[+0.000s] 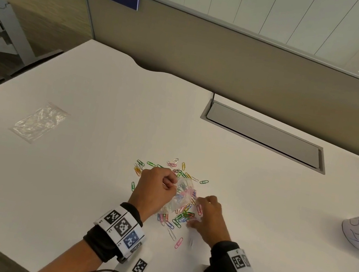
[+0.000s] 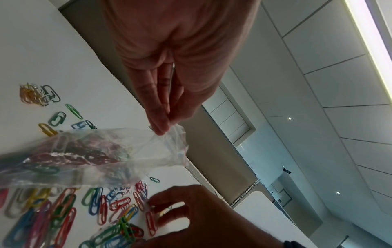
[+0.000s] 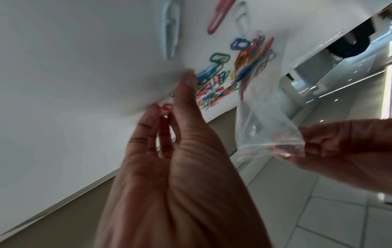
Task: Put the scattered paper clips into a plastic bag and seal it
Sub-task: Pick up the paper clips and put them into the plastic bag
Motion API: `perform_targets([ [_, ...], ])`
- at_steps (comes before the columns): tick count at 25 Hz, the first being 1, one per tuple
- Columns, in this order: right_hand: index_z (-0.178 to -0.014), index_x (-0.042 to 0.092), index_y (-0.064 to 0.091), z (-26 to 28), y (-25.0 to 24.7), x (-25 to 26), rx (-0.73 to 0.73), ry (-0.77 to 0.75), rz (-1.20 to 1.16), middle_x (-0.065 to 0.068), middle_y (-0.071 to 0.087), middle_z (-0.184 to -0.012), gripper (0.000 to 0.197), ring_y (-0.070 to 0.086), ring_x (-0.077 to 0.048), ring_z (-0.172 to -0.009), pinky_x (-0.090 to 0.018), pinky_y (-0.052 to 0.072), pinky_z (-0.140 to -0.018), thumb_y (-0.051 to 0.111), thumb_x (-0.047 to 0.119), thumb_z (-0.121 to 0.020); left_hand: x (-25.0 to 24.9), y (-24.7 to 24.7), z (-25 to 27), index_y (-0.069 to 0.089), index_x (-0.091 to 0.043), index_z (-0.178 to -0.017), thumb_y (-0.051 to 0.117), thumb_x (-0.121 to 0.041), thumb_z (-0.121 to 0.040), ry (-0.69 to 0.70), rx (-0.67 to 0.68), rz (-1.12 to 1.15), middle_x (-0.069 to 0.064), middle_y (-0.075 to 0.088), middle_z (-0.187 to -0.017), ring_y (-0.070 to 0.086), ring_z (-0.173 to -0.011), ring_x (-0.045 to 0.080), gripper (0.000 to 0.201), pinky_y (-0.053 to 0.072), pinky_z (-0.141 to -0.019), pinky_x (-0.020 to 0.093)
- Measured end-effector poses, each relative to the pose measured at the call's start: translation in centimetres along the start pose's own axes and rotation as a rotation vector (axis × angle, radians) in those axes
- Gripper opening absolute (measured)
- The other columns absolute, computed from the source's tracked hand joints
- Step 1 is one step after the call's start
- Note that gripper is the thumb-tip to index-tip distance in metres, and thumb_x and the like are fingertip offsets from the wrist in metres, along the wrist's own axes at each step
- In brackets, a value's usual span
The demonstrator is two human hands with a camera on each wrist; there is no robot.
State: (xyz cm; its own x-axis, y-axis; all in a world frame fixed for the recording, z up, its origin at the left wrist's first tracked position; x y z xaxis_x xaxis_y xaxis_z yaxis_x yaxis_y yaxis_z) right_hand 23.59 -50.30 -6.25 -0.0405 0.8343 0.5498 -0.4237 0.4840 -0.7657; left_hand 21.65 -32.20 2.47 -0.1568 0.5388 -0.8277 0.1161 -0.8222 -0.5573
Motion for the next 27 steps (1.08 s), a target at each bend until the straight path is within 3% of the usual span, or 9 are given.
perform_targets([
  [2,-0.127,0.014,0.052,-0.5,0.2,0.9,-0.019,-0.065,-0.023,-0.007,0.046,-0.126,0.07,0.039,-0.028,-0.121,-0.025,0.034,-0.088,0.083,0.021,-0.066,0.0,0.1,0.0,0.071,-0.007,-0.088,0.068,-0.005,-0.081,-0.001,0.007,0.002,0.007,0.072,-0.077,0.07,-0.063,0.012,0.009,0.057,-0.061,0.016],
  [5,-0.139,0.025,0.043,-1.0,0.7,1.9,0.03,-0.172,0.113,0.0,0.033,-0.148,0.09,0.027,-0.028,-0.133,-0.037,0.039,-0.103,0.085,0.034,-0.059,0.0,-0.1,-0.1,0.071,-0.009,-0.088,0.068,-0.006,-0.081,-0.01,-0.003,-0.002,0.005,0.071,-0.077,0.07,-0.065,0.012,0.008,0.057,-0.06,0.015],
  [7,-0.134,0.025,0.051,-1.2,1.2,2.2,0.028,-0.217,0.215,0.005,0.036,-0.15,0.073,0.03,-0.027,-0.131,-0.038,0.04,-0.103,0.08,0.033,-0.068,0.0,0.0,-0.1,0.071,-0.009,-0.088,0.069,-0.006,-0.081,-0.008,-0.004,-0.004,0.004,0.071,-0.077,0.07,-0.065,0.011,0.008,0.057,-0.059,0.013],
  [11,-0.115,0.017,0.064,-1.1,1.1,2.4,-0.089,-0.267,0.2,-0.003,0.058,-0.124,0.032,0.048,-0.027,-0.11,-0.038,0.052,-0.083,0.067,0.017,-0.084,0.1,-0.1,-0.1,0.071,-0.007,-0.089,0.069,-0.007,-0.081,-0.005,-0.005,-0.008,0.003,0.071,-0.078,0.07,-0.065,0.011,0.008,0.059,-0.061,0.017],
  [14,-0.102,0.015,0.068,-1.1,0.8,2.0,-0.147,-0.263,0.228,-0.005,0.063,-0.101,0.016,0.057,-0.027,-0.093,-0.033,0.05,-0.071,0.064,0.018,-0.087,0.2,0.0,-0.2,0.071,-0.007,-0.088,0.069,-0.006,-0.081,-0.007,-0.002,0.004,0.005,0.072,-0.079,0.071,-0.065,0.013,0.007,0.061,-0.064,0.024],
  [19,-0.1,0.016,0.069,-1.3,1.1,1.6,-0.166,-0.203,0.284,-0.006,0.071,-0.097,0.014,0.065,-0.025,-0.088,-0.03,0.051,-0.074,0.062,0.02,-0.088,0.1,0.2,0.0,0.071,-0.006,-0.089,0.07,-0.006,-0.081,-0.008,0.002,0.01,0.006,0.072,-0.079,0.071,-0.066,0.013,0.008,0.061,-0.065,0.024],
  [23,-0.089,0.01,0.076,-0.9,-1.2,0.1,-0.296,-0.003,-0.212,-0.006,0.077,-0.087,0.012,0.068,-0.018,-0.076,-0.018,0.052,-0.071,0.066,0.008,-0.083,0.1,0.1,0.0,0.071,-0.006,-0.089,0.07,-0.006,-0.081,-0.003,0.001,0.005,0.007,0.072,-0.079,0.071,-0.065,0.014,0.008,0.061,-0.064,0.022],
  [27,-0.091,0.004,0.075,0.8,-2.2,-0.8,-0.271,0.14,-0.846,-0.014,0.077,-0.084,0.012,0.073,-0.029,-0.079,-0.036,0.06,-0.078,0.073,0.004,-0.079,0.2,0.1,-0.1,0.071,-0.006,-0.089,0.068,-0.005,-0.081,-0.01,0.003,0.01,0.008,0.072,-0.078,0.071,-0.064,0.015,0.008,0.06,-0.063,0.022],
])
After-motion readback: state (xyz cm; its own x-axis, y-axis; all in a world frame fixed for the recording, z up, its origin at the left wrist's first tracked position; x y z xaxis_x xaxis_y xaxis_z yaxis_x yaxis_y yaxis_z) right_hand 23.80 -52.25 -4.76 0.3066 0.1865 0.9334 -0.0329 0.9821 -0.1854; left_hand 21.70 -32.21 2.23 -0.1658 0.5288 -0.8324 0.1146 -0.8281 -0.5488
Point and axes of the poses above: each hand's wrist, its own z-axis away from the middle knuckle, its own y-axis out of the palm, x = y × z, the point moved 5 cm from there along -z, towards the middle knuckle
